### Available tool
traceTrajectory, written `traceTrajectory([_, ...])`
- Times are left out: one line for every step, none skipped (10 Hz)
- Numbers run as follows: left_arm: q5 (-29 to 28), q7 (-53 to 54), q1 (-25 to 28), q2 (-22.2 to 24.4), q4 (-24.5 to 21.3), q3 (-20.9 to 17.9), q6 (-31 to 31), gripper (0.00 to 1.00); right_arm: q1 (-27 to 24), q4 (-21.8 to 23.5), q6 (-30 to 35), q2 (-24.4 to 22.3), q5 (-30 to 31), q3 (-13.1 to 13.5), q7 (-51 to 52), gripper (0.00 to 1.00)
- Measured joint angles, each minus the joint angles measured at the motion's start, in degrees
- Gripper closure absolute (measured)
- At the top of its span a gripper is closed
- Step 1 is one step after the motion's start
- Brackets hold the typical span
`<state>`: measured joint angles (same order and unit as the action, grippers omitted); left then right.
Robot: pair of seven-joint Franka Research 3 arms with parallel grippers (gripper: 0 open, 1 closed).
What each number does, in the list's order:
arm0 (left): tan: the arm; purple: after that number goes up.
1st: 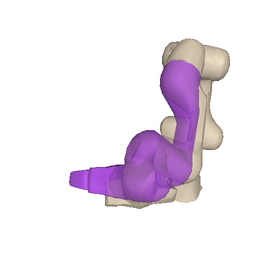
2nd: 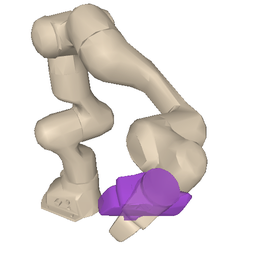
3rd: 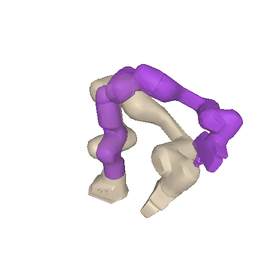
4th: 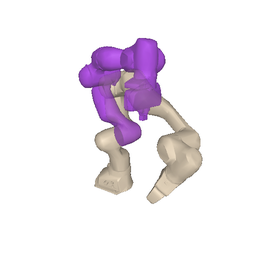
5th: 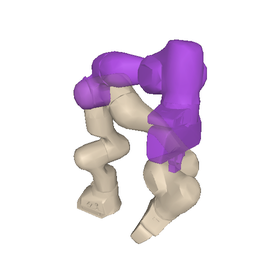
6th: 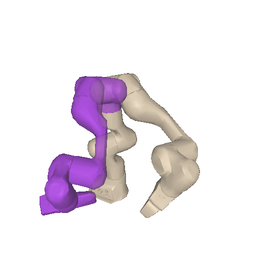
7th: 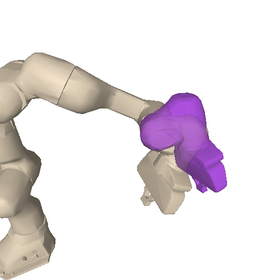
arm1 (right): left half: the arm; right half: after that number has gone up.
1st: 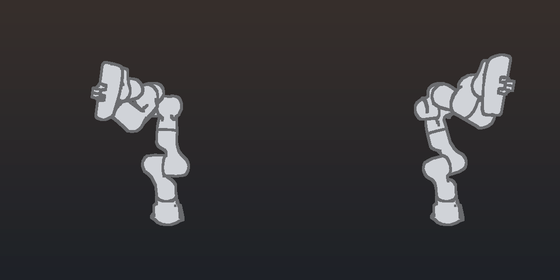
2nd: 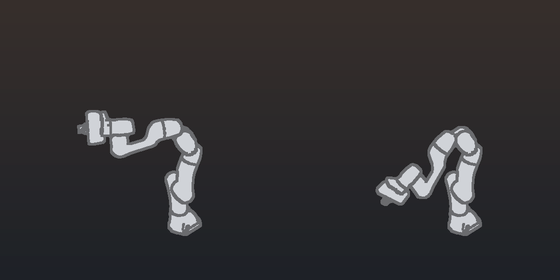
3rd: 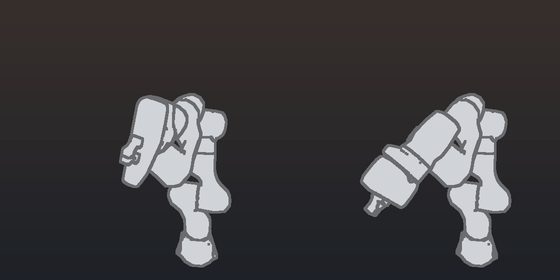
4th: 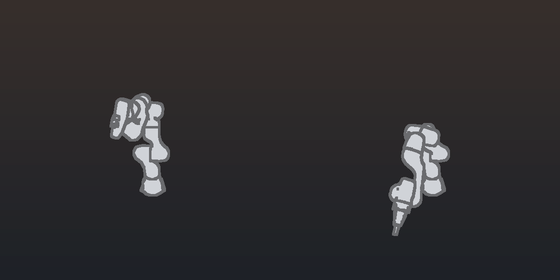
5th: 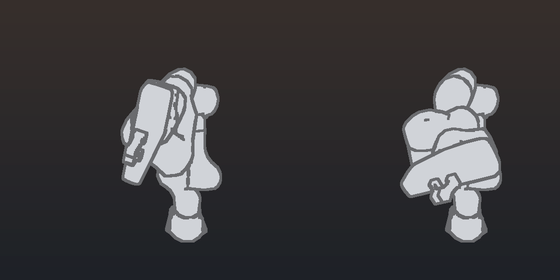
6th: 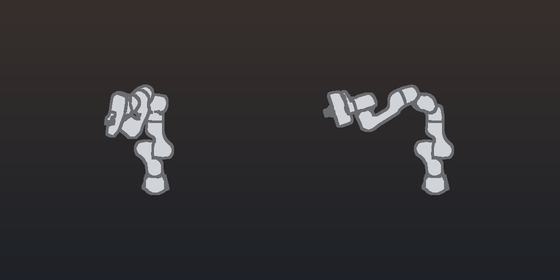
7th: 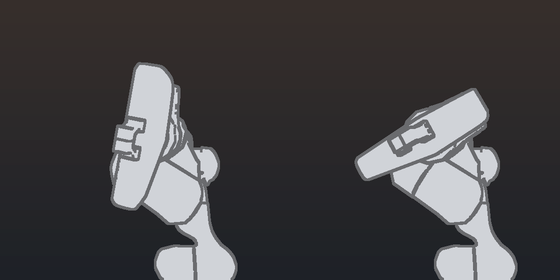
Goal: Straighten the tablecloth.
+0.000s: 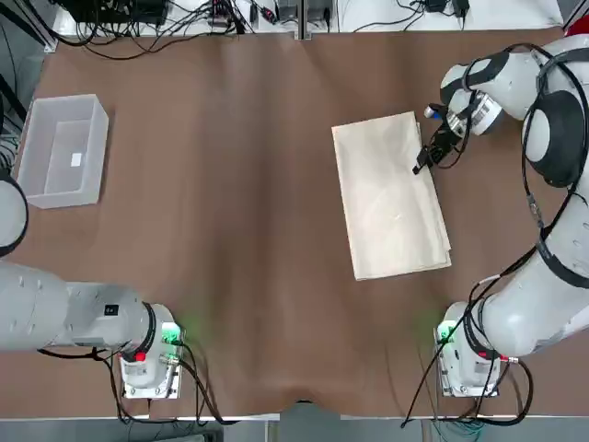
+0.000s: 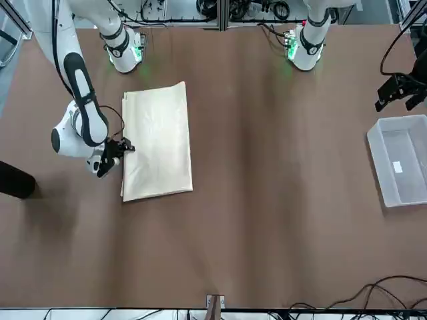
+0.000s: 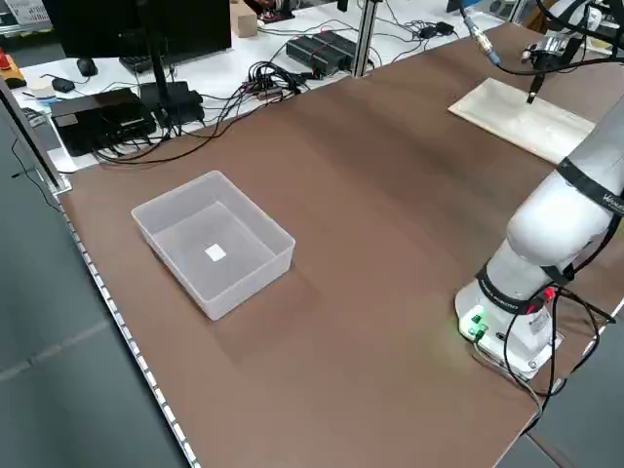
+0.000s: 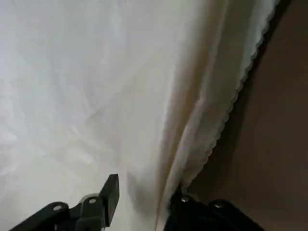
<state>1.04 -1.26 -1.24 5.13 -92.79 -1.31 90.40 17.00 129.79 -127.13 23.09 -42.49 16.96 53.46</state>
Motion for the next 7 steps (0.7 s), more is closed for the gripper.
traceTrajectory([0.00, 0.00, 0.00, 0.00, 0.00, 0.00, 0.00, 0.02, 0.00, -0.02, 0.04, 0.00, -0.03, 0.00, -0.02, 0.49])
traceTrajectory([0.00, 0.00, 0.00, 0.00, 0.00, 0.00, 0.00, 0.02, 0.00, -0.11, 0.18, 0.00, -0.04, 0.00, -0.03, 0.47])
traceTrajectory([0.00, 0.00, 0.00, 0.00, 0.00, 0.00, 0.00, 0.02, 0.00, -0.23, 0.52, 0.00, -0.05, 0.00, -0.05, 0.42])
traceTrajectory([-0.13, 0.00, 0.00, 0.00, 0.00, 0.00, 0.00, 0.02, 0.01, -0.39, 0.80, 0.00, -0.06, 0.00, -0.05, 0.38])
traceTrajectory([-0.25, 0.00, 0.00, 0.00, 0.00, 0.00, 0.00, 0.02, 0.01, -0.64, 0.83, 0.00, -0.06, 0.00, -0.08, 0.37])
traceTrajectory([-0.28, 0.00, 0.00, 0.00, 0.00, 0.00, 0.00, 0.02, 0.01, -0.97, 0.91, 0.00, -0.07, 0.00, -0.11, 0.36])
traceTrajectory([-0.28, 0.00, 0.00, 0.00, 0.00, 0.00, 0.00, 0.02, 0.01, -1.20, 1.34, 0.00, -0.08, 0.00, -0.12, 0.36])
